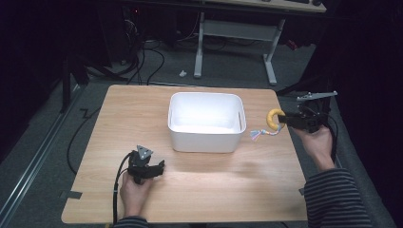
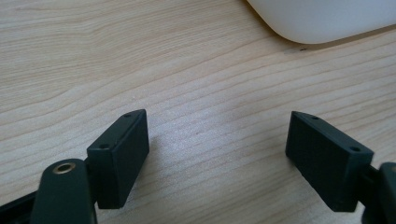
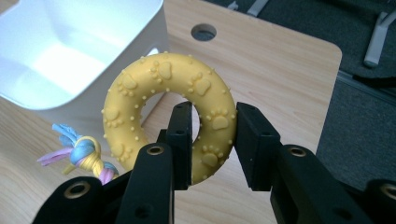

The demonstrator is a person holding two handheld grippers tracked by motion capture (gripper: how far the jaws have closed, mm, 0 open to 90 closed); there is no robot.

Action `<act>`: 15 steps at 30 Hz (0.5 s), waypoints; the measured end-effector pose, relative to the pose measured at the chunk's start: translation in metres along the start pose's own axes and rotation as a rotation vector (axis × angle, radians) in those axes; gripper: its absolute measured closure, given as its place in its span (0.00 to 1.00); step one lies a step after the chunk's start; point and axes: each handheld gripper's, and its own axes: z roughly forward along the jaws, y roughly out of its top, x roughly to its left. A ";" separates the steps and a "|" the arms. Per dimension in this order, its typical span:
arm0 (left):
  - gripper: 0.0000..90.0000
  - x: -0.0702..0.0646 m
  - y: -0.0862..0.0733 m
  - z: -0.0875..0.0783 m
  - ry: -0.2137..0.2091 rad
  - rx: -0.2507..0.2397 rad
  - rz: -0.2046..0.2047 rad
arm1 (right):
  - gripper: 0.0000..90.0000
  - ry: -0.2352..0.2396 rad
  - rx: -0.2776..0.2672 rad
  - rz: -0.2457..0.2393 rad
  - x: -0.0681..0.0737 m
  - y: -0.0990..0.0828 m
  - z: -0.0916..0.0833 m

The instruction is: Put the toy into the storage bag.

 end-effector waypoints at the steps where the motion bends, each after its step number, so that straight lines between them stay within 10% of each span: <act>1: 0.24 0.000 0.000 0.000 0.000 0.000 0.000 | 0.76 -0.003 0.000 0.001 0.000 0.001 -0.001; 15: 0.24 0.000 0.000 0.000 0.000 0.000 0.000 | 0.76 -0.008 0.017 -0.025 0.011 0.017 0.001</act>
